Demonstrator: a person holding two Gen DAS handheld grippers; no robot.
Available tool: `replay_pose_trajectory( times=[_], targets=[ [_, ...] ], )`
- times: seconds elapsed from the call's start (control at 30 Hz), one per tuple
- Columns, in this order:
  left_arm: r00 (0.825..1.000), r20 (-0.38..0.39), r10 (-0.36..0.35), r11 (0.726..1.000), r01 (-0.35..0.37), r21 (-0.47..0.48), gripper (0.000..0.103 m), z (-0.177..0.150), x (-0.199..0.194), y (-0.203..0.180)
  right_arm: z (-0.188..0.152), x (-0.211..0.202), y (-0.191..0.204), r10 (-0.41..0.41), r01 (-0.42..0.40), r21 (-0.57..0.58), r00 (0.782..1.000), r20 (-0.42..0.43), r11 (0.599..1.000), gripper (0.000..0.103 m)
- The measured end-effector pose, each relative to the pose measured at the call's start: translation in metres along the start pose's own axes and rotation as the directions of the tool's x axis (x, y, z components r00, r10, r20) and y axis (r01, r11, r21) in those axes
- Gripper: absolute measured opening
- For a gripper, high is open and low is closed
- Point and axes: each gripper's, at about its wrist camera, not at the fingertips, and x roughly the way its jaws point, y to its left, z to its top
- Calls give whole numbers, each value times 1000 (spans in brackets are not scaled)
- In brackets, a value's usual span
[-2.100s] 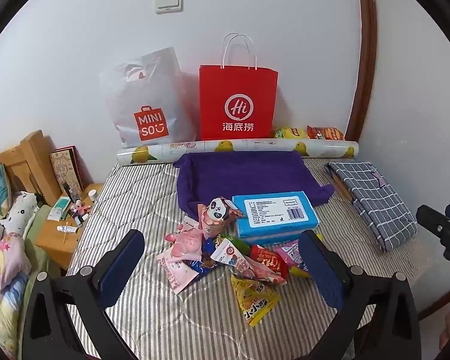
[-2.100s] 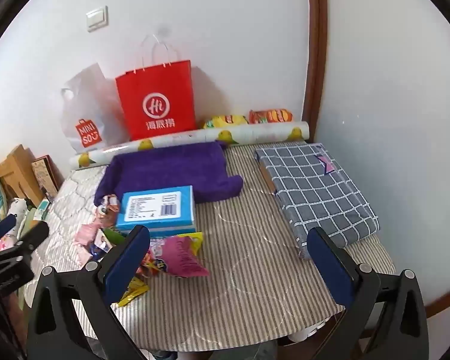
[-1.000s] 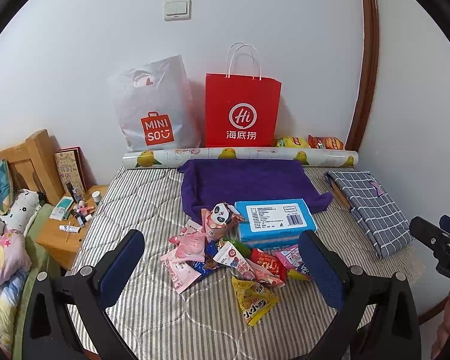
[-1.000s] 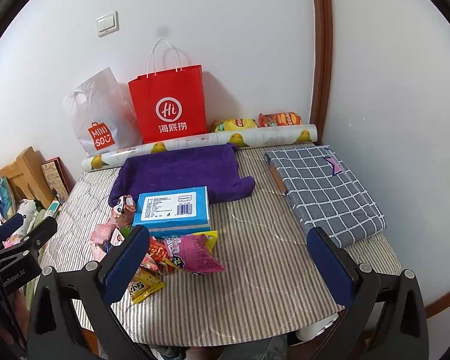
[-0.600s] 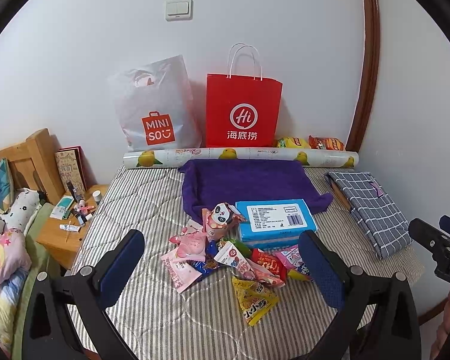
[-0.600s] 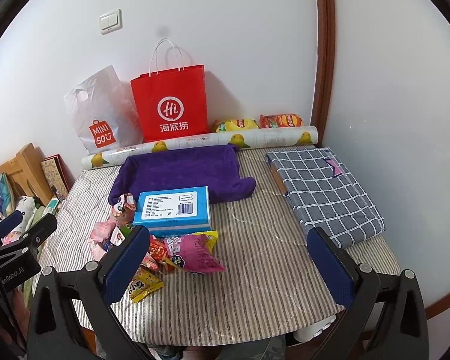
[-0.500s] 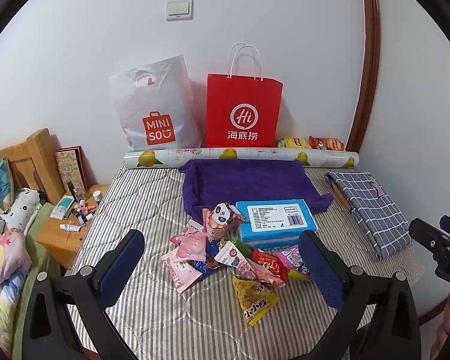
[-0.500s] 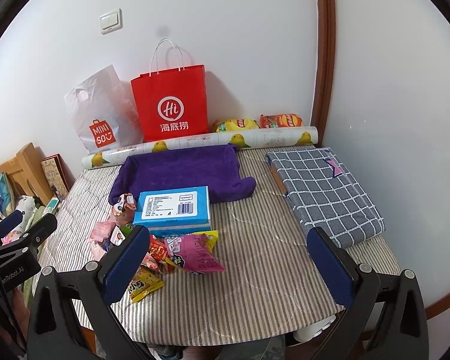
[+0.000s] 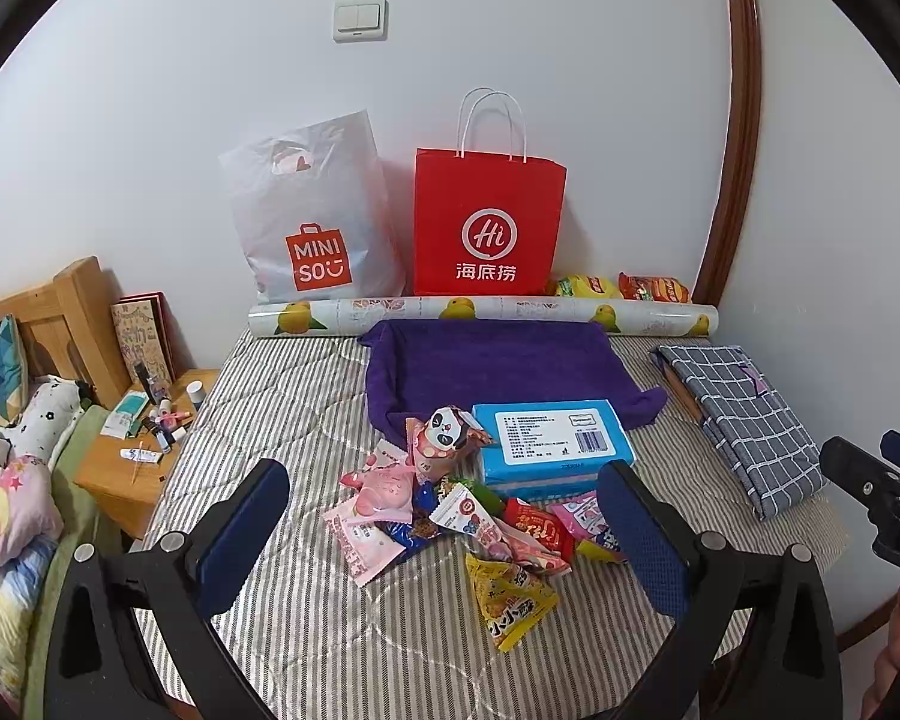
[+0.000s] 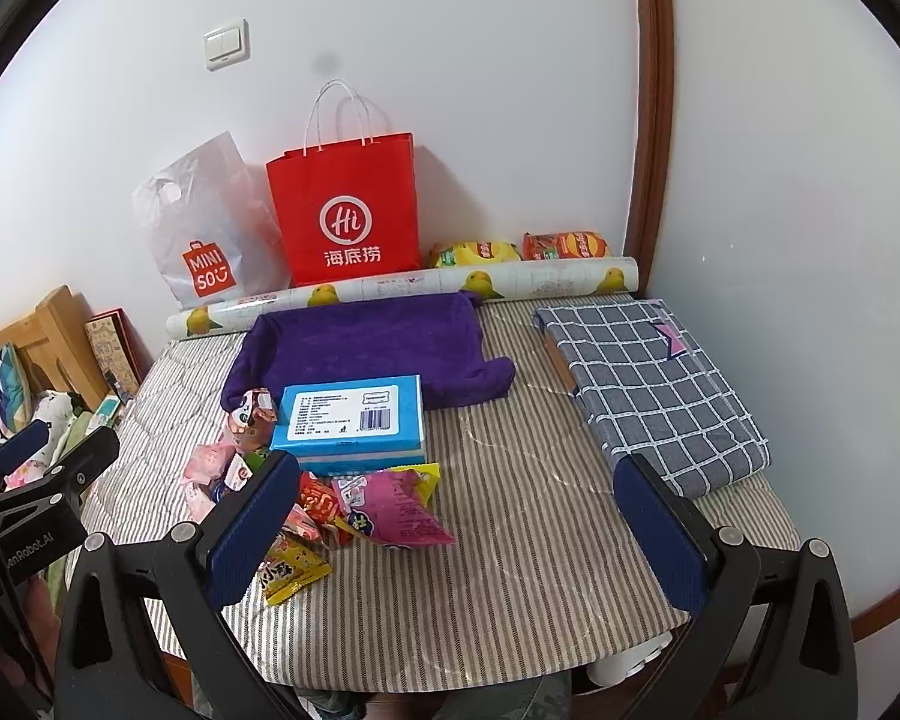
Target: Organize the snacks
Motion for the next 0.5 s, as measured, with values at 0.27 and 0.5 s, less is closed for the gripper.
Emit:
replay_pose_trajectory(
  times=[0.27,0.5],
  targets=[
    [1000,-1,-1,1000,1,-1,103,0,0,1,-2,-1,2,0,0,-6,1000,3,1000,103],
    [1000,2,-1,1000,1,0,103,-1,0,0,-2,-1,1,1,-1,-9,1000,3,1000,103]
  ],
)
